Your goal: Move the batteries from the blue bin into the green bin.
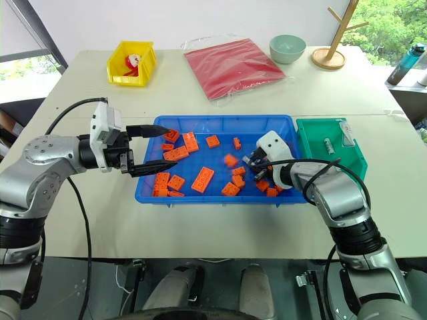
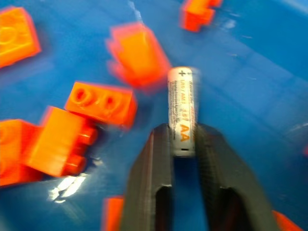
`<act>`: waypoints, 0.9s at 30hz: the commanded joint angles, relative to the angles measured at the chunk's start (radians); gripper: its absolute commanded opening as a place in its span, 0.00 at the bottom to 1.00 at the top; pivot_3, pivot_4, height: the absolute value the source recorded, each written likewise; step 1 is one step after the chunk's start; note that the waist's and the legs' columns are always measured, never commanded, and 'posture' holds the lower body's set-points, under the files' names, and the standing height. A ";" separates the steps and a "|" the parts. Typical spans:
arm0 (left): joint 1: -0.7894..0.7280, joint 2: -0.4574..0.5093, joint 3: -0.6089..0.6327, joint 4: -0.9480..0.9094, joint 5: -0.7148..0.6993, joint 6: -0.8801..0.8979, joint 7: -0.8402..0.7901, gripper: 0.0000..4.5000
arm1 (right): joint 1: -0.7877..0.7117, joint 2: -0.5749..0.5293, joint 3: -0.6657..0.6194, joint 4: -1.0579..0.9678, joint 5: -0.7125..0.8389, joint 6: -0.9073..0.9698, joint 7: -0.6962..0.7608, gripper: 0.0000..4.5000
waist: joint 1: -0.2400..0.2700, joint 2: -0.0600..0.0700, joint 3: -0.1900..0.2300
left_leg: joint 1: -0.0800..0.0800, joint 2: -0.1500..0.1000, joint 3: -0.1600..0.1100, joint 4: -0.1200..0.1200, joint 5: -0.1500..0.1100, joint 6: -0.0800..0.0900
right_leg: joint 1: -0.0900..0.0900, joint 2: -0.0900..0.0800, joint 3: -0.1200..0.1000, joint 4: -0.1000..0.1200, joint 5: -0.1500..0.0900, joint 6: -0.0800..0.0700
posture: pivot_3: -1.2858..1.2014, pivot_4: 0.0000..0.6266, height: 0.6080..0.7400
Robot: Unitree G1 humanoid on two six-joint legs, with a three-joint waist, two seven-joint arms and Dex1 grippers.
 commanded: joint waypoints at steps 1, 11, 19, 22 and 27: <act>-0.017 -0.002 0.010 0.000 0.006 -0.025 -0.007 1.00 | -0.056 -0.054 -0.136 -0.108 0.071 0.069 0.029 0.09 | 0.000 0.000 0.000 | 0.000 0.000 0.000 0.000 0.000 0.000 | 0.000 0.000 0.000 0.000 0.000 0.000 | 0.52 0.24 0.82; 0.008 0.008 0.023 0.023 0.002 -0.042 -0.031 1.00 | -0.053 -0.368 -0.470 -0.060 0.135 0.168 0.111 0.09 | 0.003 0.000 0.000 | 0.000 0.000 0.001 0.000 0.000 0.000 | 0.000 0.000 0.000 0.000 0.000 0.000 | 0.52 0.24 0.82; -0.005 0.015 0.030 0.048 -0.003 -0.038 -0.044 1.00 | 0.150 -0.340 -0.527 -0.031 0.098 0.087 0.052 0.43 | 0.001 0.000 0.000 | 0.000 0.001 0.002 0.000 0.000 0.000 | 0.000 0.000 0.000 0.000 0.000 0.000 | 0.52 0.24 0.82; -0.019 0.018 0.043 0.055 -0.020 -0.019 -0.041 1.00 | 0.182 -0.329 -0.523 -0.013 0.084 0.005 0.053 0.76 | 0.001 0.000 0.000 | 0.000 0.001 0.002 0.000 0.000 0.000 | 0.000 -0.001 0.000 0.000 0.000 0.000 | 0.52 0.24 0.82; -0.031 0.049 0.091 0.084 -0.044 0.010 -0.044 1.00 | 0.290 -0.405 -0.609 0.056 0.113 -0.269 0.310 0.84 | 0.003 0.000 0.000 | 0.000 0.001 0.002 0.000 0.000 0.000 | 0.000 0.000 0.000 0.000 0.000 0.000 | 0.52 0.24 0.82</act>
